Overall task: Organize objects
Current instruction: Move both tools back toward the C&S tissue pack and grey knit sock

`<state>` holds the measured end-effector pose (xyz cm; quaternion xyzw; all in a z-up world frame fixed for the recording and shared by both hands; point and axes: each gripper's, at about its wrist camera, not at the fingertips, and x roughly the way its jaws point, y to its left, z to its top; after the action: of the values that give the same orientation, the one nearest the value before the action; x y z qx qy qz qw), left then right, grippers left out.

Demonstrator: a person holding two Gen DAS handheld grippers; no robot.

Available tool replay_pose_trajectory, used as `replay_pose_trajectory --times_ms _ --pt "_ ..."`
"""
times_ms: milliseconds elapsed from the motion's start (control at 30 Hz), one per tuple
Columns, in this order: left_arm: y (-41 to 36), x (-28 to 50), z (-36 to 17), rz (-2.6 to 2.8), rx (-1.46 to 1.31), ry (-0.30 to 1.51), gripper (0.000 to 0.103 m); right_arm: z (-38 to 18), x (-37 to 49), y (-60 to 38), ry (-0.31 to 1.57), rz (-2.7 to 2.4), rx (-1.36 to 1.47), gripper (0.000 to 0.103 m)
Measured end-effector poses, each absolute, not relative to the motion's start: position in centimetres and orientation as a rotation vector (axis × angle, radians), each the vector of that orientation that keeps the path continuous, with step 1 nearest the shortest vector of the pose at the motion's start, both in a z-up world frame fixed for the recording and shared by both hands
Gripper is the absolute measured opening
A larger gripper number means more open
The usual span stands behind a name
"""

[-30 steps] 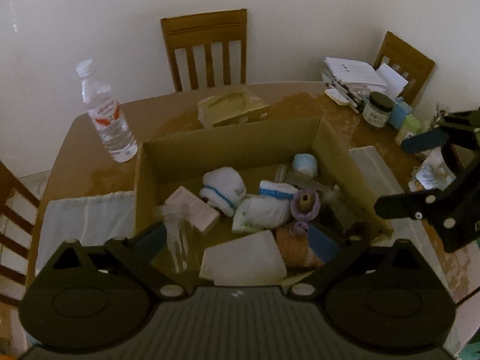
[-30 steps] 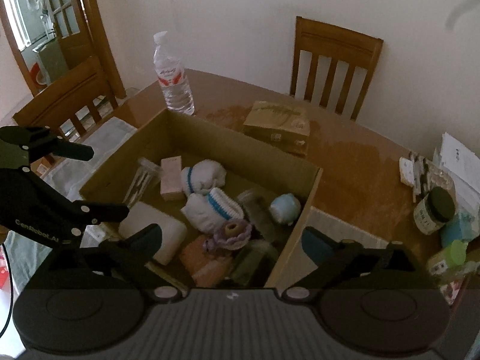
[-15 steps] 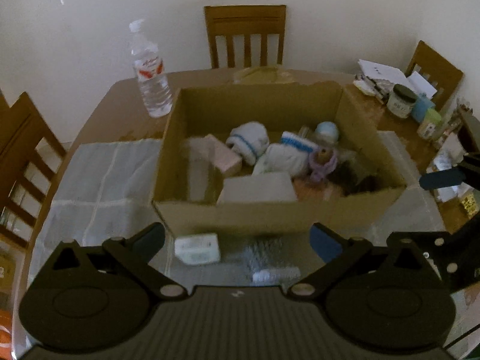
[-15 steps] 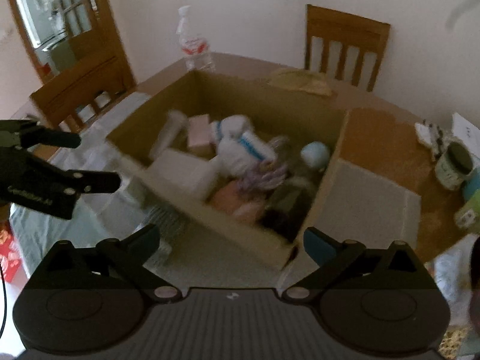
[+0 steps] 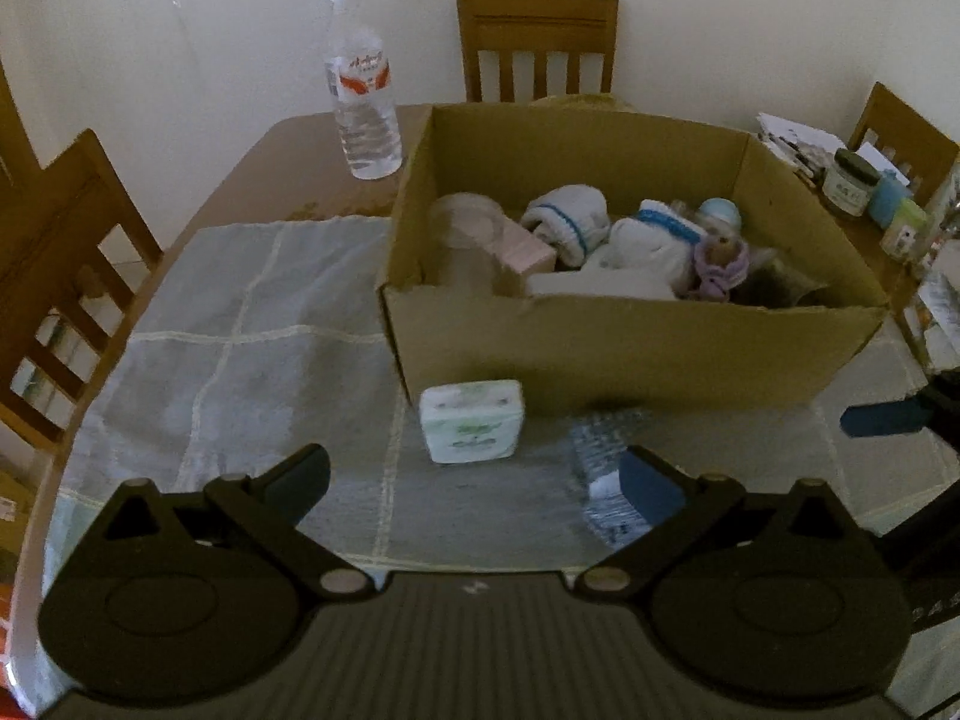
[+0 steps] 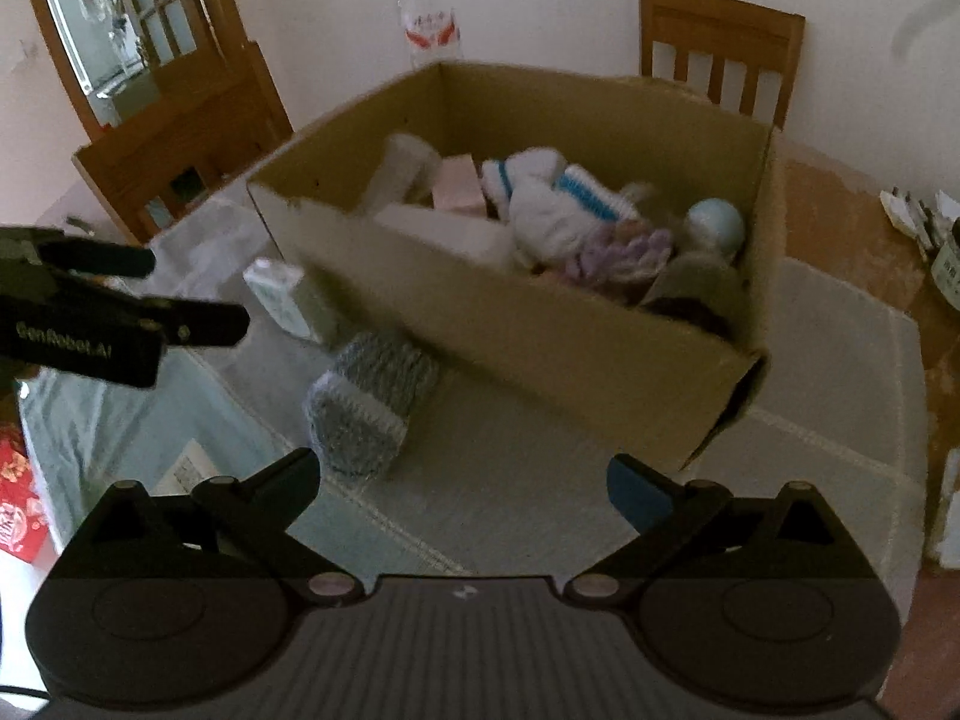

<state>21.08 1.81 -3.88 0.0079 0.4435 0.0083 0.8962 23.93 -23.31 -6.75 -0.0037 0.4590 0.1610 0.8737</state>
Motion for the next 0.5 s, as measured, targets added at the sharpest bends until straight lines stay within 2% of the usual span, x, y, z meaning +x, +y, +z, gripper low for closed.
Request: replay_pose_trajectory --times_ms 500 --pt "8.0 22.7 -5.6 -0.076 0.063 0.892 0.102 -11.1 27.8 -15.7 1.026 0.133 0.044 0.103"
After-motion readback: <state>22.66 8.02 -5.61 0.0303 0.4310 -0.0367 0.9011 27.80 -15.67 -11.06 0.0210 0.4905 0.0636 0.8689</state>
